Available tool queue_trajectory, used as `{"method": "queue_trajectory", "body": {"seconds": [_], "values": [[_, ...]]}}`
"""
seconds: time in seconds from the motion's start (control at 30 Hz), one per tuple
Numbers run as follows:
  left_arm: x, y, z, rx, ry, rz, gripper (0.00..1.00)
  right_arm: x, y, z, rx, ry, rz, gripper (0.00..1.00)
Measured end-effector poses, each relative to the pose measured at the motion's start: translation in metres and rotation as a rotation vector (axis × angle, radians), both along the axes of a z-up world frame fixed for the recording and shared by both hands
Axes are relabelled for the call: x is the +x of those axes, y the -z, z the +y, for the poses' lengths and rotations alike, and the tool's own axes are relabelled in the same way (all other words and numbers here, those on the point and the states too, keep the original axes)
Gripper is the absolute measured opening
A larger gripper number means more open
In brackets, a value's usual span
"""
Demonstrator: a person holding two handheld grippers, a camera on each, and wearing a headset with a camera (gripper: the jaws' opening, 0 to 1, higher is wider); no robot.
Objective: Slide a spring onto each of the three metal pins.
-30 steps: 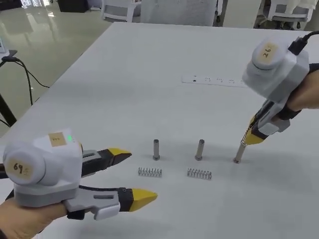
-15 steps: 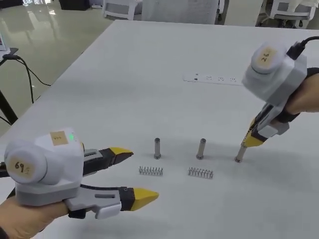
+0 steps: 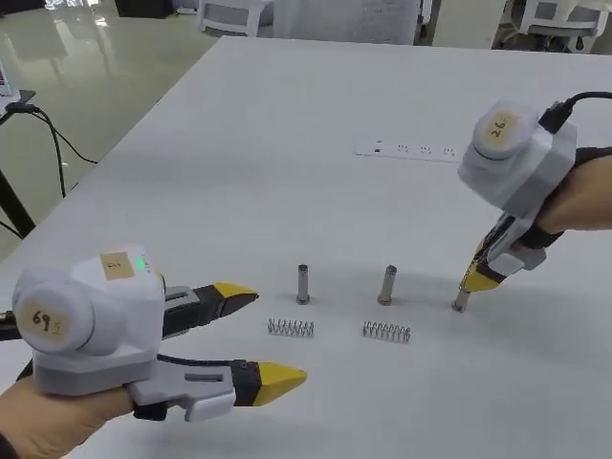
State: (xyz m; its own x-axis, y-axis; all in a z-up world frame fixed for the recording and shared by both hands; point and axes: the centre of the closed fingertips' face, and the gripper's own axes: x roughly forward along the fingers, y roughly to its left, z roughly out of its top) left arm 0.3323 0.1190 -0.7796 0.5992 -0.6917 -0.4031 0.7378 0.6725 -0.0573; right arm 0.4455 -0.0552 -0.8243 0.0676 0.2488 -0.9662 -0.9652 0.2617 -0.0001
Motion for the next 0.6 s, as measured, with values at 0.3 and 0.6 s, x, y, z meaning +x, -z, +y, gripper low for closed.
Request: {"method": "queue_trajectory", "body": {"seconds": [0.3,0.6], "values": [[0.001,0.000,0.001,0.002,-0.001,0.000,0.56,0.001,0.011,0.000,-0.010,0.009,0.008,0.08],[0.001,0.000,0.001,0.005,-0.001,0.002,0.55,0.002,0.019,0.001,-0.011,0.011,0.006,0.08]]}}
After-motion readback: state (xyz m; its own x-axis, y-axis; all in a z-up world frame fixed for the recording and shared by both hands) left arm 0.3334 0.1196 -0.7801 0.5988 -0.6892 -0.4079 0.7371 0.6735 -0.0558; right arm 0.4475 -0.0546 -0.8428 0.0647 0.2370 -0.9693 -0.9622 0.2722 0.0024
